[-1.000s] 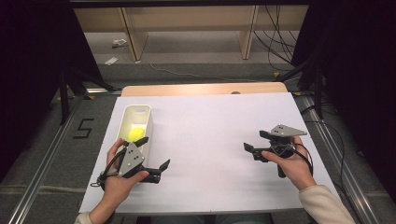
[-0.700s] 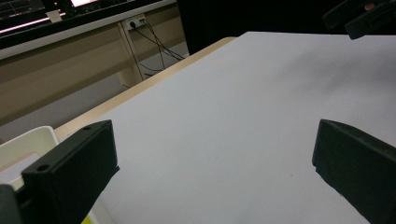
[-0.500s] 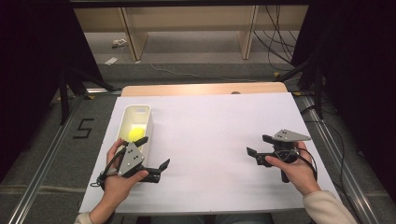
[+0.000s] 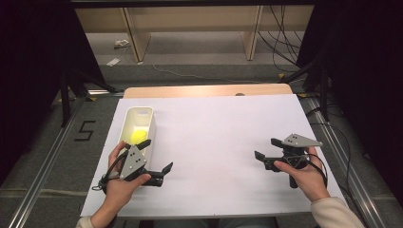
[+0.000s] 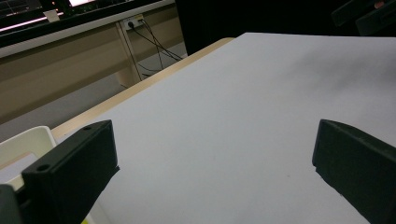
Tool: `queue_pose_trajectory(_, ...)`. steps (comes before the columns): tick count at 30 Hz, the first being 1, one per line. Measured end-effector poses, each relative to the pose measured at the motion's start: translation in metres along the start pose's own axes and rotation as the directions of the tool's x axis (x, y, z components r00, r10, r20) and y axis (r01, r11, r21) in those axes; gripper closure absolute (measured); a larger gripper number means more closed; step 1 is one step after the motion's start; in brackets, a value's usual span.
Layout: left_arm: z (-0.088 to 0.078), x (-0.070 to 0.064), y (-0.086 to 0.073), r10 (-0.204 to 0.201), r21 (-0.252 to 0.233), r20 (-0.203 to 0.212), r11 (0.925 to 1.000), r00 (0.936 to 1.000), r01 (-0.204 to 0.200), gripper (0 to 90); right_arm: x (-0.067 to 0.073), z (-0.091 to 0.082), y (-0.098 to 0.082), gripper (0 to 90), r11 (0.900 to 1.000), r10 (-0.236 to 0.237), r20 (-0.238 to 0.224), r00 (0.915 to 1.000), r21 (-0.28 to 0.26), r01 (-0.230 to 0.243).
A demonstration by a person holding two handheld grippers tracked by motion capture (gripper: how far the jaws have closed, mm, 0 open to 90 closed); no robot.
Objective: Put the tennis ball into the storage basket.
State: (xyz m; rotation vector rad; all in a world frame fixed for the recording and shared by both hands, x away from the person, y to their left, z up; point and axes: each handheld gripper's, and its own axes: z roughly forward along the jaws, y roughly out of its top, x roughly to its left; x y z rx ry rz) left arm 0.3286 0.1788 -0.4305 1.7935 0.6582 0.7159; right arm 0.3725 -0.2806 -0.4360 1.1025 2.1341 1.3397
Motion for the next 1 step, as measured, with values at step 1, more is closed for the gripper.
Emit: queue_pose_trajectory(1, 0.0002, 0.0, -0.0001, -0.001, 0.0, 0.0, 1.0, 1.0, 0.001, 0.0, -0.0004, 0.0001, -0.0003, 15.4, 1.0, 0.003, 0.001, 1.0, 0.0, -0.003)
